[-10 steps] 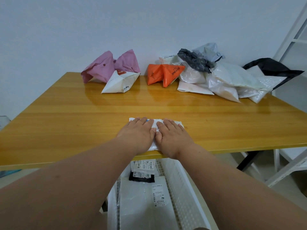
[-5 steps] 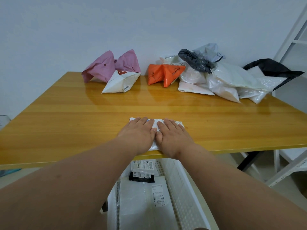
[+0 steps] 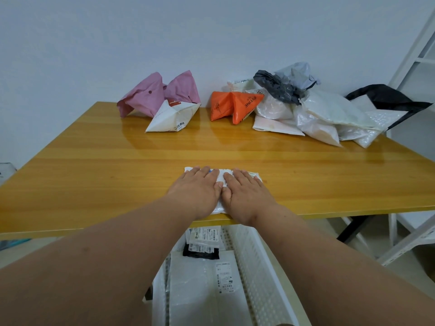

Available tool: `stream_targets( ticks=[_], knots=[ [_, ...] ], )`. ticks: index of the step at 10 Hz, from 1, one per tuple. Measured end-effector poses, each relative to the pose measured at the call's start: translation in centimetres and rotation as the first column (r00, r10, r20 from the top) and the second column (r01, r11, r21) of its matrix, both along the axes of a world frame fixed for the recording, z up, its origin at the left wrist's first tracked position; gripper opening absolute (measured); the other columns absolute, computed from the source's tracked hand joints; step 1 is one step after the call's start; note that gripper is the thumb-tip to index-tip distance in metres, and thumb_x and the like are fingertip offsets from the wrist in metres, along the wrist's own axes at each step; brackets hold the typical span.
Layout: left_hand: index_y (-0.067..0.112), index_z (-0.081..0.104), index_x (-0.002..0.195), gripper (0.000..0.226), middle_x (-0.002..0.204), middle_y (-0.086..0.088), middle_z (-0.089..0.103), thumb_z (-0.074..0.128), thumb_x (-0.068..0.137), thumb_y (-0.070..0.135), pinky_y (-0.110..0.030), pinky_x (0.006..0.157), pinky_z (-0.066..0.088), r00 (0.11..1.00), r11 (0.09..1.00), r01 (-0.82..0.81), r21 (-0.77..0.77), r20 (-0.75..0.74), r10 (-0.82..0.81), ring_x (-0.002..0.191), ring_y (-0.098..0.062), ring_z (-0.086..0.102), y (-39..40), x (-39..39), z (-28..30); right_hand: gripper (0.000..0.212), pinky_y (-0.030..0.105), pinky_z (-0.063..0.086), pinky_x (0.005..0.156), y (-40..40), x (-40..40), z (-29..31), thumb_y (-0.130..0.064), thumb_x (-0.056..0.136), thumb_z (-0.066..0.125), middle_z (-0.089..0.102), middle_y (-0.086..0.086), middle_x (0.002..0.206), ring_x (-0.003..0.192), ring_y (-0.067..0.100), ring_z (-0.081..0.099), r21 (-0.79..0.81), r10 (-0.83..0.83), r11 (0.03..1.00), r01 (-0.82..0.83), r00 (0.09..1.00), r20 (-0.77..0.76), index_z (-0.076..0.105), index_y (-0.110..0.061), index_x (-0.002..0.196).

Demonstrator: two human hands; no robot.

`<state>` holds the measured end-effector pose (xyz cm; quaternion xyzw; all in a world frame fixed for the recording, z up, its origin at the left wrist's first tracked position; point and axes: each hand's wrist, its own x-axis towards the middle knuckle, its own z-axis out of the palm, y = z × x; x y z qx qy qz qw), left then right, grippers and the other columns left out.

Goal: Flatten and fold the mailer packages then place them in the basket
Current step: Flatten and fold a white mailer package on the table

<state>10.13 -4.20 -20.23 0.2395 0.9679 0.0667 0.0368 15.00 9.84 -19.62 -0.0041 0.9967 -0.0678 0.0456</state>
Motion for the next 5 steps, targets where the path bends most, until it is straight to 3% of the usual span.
stream_targets(
  ticks=[5],
  knots=[
    [0.024, 0.008, 0.156, 0.056, 0.164, -0.001, 0.007, 0.010, 0.104, 0.045, -0.044, 0.122, 0.007, 1.000, 1.000, -0.014, -0.027, -0.011, 0.014, 0.151, -0.027, 0.000, 0.06, -0.03, -0.22, 0.064, 0.045, -0.005, 0.122, -0.36, 0.28, -0.12, -0.049, 0.100, 0.012, -0.010, 0.016, 0.163, 0.150, 0.030, -0.012, 0.004, -0.105, 0.994, 0.105, 0.994, -0.013, 0.002, -0.021, 0.157]
  ],
)
